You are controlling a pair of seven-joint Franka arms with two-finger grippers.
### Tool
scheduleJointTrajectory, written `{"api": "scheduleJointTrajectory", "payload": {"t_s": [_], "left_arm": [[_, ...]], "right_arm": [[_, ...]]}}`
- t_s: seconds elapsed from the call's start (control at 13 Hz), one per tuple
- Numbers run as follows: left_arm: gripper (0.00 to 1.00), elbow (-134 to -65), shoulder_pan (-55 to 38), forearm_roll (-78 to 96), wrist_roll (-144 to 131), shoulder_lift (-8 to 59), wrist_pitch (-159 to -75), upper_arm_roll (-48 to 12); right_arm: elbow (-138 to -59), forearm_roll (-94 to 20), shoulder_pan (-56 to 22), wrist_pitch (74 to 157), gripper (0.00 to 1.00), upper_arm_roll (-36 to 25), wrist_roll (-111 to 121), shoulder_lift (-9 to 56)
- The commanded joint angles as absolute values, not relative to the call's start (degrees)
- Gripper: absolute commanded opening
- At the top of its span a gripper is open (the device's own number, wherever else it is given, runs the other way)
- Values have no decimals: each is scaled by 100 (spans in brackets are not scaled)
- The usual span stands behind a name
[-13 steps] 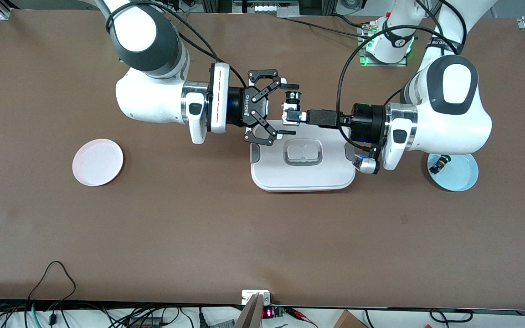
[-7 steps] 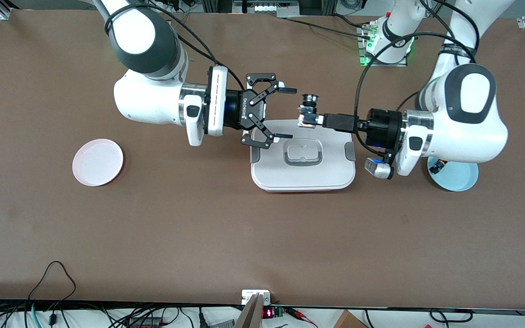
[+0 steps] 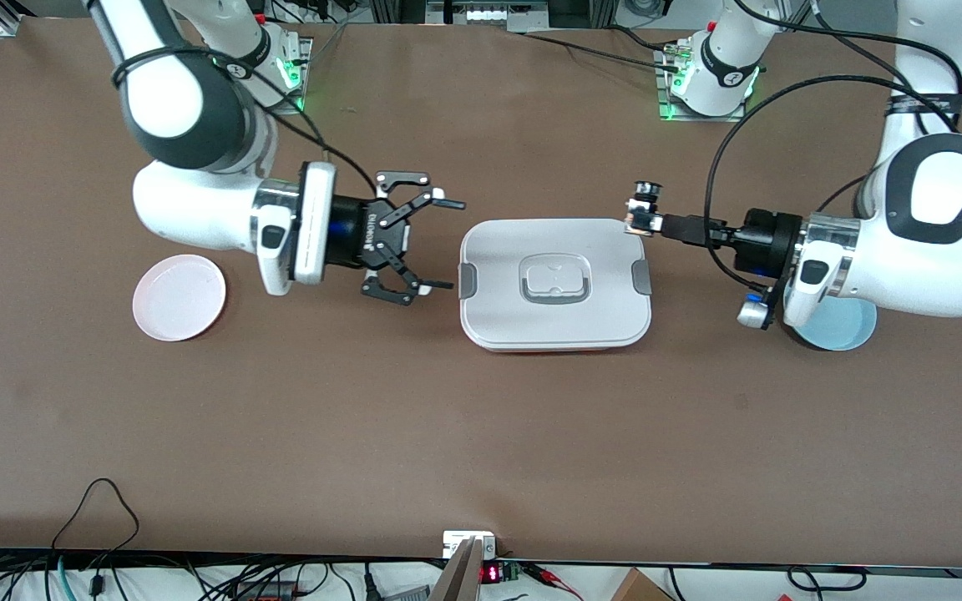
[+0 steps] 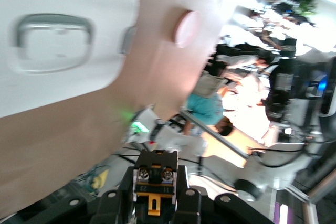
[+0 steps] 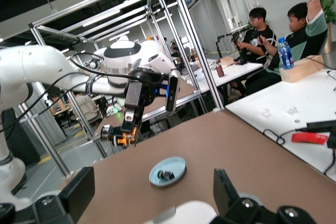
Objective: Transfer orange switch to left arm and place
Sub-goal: 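Open the right gripper and pull back while the left gripper withdraws, then lower the switch onto the blue plate while the right gripper retracts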
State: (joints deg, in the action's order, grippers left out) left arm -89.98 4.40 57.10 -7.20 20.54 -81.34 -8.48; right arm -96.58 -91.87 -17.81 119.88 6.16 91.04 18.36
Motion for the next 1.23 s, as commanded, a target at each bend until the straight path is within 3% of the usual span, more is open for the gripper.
{"api": "scheduleJointTrajectory", "payload": {"t_s": [0.0,0.15,0.46,0.77,1.15], "left_arm": [[0,-8939,650,4610,-703,1986,-7797,-896],[0,-8930,782,3626,-590,1969,-7691,-905],[0,-8982,791,1745,-186,1837,-7594,-905],[0,-9035,826,57,26,1907,-7786,-888],[0,-9929,966,-1221,166,1907,-9111,-888]], "right_arm": [[-9967,-8738,-1548,11078,100,99,9115,1600],[-9967,-8553,-1346,10270,100,-227,8844,1600],[-9949,-7674,-1310,9555,100,-755,7027,1494],[-9941,-7209,-1230,9474,100,-765,5812,1485],[-9923,-5822,-1222,9747,100,-765,4089,1477]]}}
